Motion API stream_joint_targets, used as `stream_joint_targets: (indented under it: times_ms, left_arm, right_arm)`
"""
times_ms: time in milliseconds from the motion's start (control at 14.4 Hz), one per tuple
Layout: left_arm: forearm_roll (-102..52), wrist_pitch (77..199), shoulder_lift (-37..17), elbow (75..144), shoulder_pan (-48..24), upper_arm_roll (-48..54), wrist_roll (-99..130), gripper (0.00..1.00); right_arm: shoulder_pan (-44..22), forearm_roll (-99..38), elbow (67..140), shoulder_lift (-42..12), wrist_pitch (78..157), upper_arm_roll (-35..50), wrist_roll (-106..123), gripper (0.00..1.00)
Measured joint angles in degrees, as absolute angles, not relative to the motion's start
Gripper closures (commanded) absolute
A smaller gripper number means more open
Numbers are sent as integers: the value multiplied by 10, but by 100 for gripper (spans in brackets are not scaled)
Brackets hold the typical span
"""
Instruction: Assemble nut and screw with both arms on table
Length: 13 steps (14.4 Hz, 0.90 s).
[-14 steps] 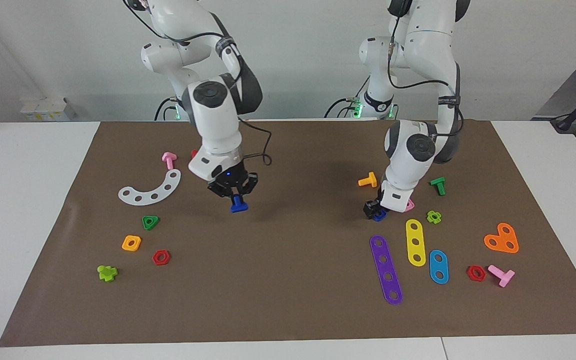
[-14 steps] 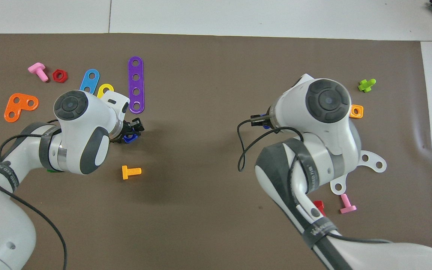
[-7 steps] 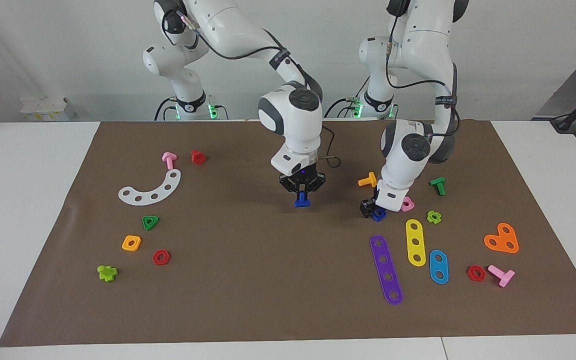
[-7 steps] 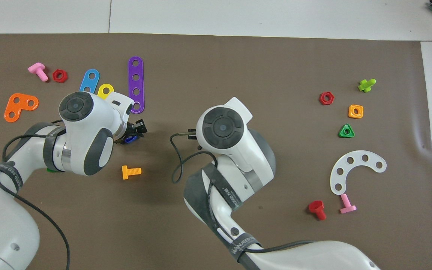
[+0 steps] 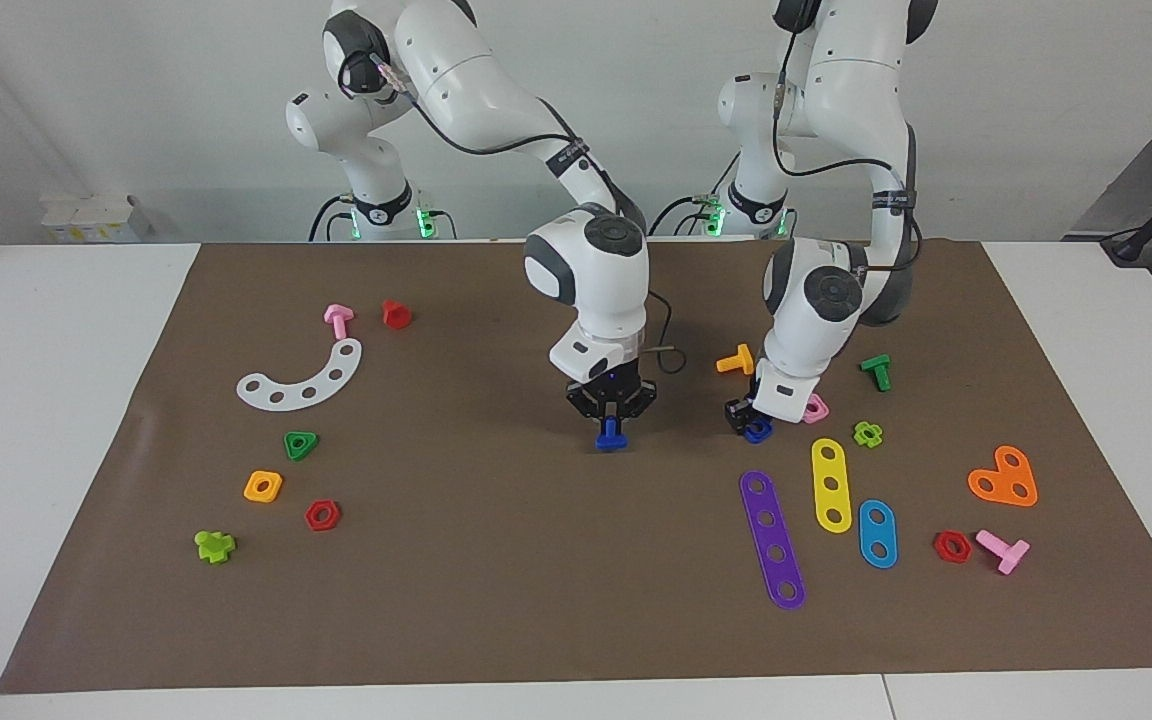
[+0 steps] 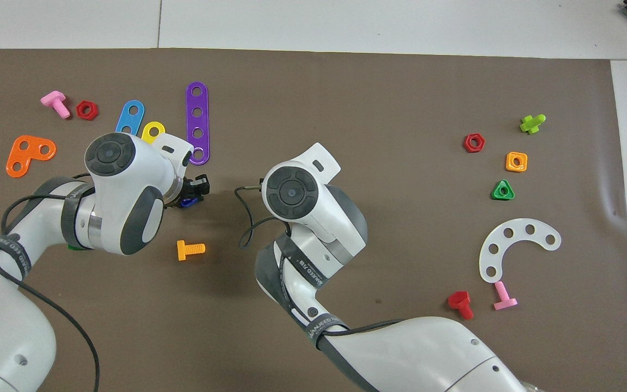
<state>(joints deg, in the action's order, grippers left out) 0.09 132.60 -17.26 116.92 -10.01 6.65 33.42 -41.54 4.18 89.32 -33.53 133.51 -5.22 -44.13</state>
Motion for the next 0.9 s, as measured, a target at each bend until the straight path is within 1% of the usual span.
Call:
stream_joint_targets:
  times_ms: [69, 139, 347, 417, 486, 556, 903]
  left_arm:
    - [1, 1326, -173, 1169, -100, 66, 333, 65]
    - [3, 1326, -173, 1169, -100, 66, 331, 70]
    - [10, 1327, -173, 1161, -100, 66, 330, 78]
    - [11, 1326, -173, 1155, -100, 66, 329, 82]
    - [11, 1324, -173, 1145, -100, 66, 329, 83]
    - [11, 1315, -175, 1130, -101, 67, 328, 83]
    - [11, 1260, -201, 1013, -114, 69, 327, 85]
  right_arm:
    - [-415, 42, 893, -336, 1337, -52, -441, 100]
    - [-416, 42, 893, -336, 1337, -52, -441, 100]
    - [-416, 42, 895, -338, 1343, -52, -441, 100]
    - [-416, 42, 899, -339, 1354, -52, -441, 85]
    - [-415, 42, 902, -341, 1363, -52, -441, 13]
    - [-415, 42, 903, -343, 1366, -52, -441, 0]
    - [-409, 42, 897, -338, 1367, -55, -441, 0]
